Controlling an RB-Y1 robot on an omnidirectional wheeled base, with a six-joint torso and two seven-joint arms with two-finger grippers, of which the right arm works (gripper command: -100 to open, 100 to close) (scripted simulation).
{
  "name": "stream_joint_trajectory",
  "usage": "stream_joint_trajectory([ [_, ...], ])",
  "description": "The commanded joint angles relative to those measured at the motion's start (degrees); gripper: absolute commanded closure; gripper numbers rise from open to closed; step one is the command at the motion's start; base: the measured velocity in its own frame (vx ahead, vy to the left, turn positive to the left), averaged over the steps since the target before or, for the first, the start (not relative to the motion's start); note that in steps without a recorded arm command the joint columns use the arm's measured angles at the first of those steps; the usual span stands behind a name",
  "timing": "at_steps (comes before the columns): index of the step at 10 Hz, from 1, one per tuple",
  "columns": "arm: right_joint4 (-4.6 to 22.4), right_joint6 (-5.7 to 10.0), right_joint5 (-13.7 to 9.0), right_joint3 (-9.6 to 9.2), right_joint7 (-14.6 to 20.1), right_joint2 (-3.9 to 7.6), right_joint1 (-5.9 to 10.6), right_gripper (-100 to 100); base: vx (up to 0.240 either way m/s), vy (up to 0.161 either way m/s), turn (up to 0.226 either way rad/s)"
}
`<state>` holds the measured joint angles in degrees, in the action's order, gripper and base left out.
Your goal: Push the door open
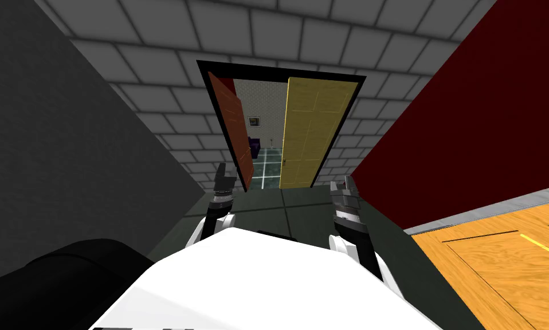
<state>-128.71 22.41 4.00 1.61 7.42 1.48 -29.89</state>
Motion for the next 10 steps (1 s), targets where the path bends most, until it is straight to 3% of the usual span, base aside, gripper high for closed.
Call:
stream_joint_trajectory([
  [1,1.8,0.53,0.4,-0.26,0.1,0.41,0.53,-100,0.096,-0.011,-0.015],
  [10,12.4,3.56,2.7,-1.73,0.9,1.97,3.57,-100,0.162,0.017,-0.014],
])
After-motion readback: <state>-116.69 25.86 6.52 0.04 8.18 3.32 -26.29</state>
